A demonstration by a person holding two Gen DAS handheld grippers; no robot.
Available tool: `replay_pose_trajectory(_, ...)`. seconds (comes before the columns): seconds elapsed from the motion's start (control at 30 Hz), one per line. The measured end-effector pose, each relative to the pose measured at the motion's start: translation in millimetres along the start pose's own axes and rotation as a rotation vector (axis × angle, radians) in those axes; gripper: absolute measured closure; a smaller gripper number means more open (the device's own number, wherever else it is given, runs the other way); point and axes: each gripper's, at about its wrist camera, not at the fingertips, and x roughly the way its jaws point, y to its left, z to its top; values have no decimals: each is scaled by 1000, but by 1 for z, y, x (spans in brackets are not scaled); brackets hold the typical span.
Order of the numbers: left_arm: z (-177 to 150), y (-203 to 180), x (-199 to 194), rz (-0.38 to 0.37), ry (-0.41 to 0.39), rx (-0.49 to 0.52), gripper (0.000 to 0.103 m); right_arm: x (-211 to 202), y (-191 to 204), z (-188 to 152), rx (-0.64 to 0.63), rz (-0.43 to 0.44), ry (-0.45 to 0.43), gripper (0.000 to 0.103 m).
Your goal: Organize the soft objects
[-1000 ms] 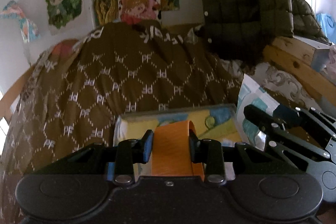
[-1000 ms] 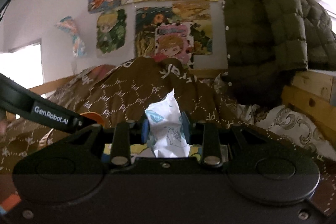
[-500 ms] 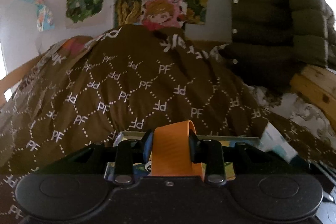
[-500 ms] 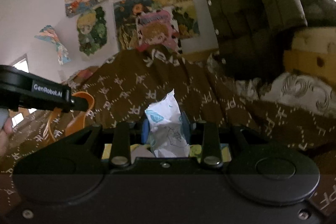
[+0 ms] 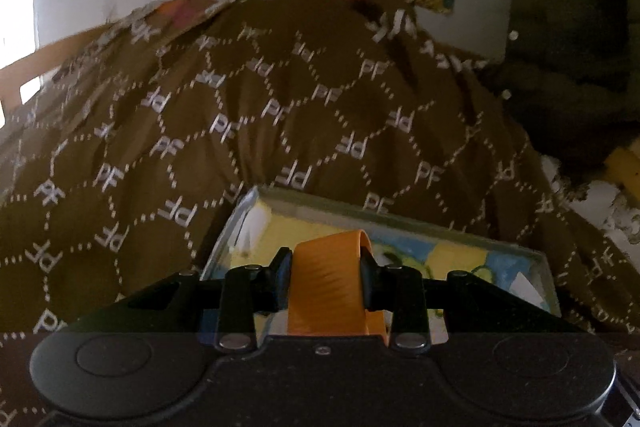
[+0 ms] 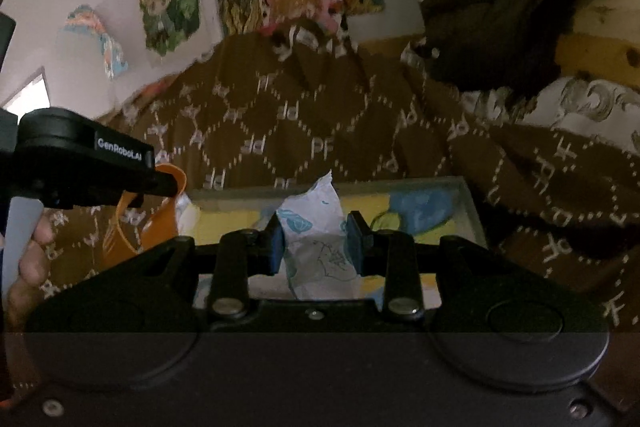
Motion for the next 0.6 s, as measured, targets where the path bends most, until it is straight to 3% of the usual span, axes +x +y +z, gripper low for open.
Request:
replay_pose_trajectory(0.13, -10, 5, 7, -2, 46, -22, 67, 30, 21, 1, -47, -9, 43, 77)
replay_pose_trajectory(0.4, -17, 9, 13, -31, 103, -22, 66, 34, 29, -5, -41, 1, 53, 72)
replay_pose_trajectory(0.47, -16, 10, 13, -37, 112, -22, 66, 29, 24, -4, -34, 4, 48, 63)
replay_pose_trajectory(0.6, -15, 13, 8, -46, 105, -33, 59, 30, 21, -4, -26, 7, 45, 58)
